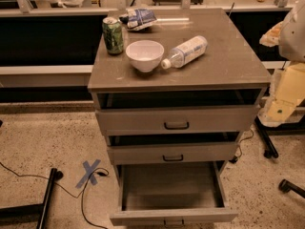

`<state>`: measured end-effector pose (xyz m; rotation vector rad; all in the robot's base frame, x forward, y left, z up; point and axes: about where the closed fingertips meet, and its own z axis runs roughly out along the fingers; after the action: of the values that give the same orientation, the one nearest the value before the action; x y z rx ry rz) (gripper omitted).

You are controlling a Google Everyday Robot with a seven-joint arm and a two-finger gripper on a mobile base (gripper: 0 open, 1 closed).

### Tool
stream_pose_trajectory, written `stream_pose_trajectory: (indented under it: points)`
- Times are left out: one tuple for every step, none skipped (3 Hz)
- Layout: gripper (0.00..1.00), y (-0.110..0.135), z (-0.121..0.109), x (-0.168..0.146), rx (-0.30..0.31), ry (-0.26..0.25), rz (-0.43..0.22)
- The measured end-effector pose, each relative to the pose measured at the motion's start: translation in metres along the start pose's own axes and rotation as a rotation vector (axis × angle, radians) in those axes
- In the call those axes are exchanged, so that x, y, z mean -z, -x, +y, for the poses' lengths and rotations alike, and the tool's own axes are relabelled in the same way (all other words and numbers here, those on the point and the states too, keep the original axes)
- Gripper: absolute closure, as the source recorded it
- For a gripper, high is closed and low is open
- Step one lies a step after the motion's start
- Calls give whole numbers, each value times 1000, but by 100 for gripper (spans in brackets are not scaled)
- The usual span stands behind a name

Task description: Close bottom drawer

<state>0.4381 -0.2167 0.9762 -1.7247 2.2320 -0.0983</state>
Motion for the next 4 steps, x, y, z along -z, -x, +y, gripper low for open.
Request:
stream_pose_trajectory:
  points:
    - [0, 0, 0, 0, 0, 0, 0]
    - [0, -1, 2, -1, -1, -6, -20]
    - [0, -3, 8, -52, 0, 46, -61]
    - [0, -10, 21, -131, -13, 126, -81]
